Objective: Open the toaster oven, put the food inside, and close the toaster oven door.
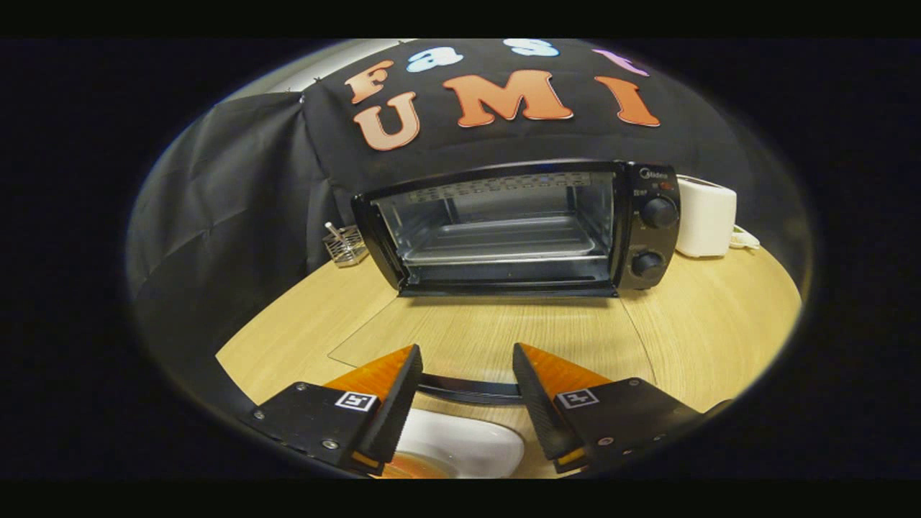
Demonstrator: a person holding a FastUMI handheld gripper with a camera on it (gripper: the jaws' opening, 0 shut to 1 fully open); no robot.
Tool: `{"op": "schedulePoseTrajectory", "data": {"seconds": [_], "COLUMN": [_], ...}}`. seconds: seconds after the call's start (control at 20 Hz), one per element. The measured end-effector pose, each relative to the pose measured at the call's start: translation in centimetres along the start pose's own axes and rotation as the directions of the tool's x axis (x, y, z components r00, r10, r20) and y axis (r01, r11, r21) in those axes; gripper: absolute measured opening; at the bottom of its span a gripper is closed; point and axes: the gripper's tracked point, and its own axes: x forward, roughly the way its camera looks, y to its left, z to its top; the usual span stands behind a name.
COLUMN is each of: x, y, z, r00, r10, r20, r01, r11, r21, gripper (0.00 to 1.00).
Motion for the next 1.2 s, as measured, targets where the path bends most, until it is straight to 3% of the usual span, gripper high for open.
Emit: {"op": "schedulePoseTrajectory", "data": {"seconds": [0.35,0.75,1.05,1.2], "x": [-0.8,-5.8,-9.6,-10.5], "y": [-0.1,1.6,4.2,4.6], "z": [0.0,-1.5,-5.7,-8.2], "r00": [0.998,0.979,0.947,0.936], "r10": [0.057,0.2,0.318,0.336], "r20": [0.019,0.046,-0.039,-0.108], "r01": [-0.056,-0.199,-0.321,-0.347], "r11": [0.998,0.98,0.944,0.93], "r21": [-0.001,-0.015,-0.083,-0.12], "gripper": [0.74,0.79,0.87,0.89]}}
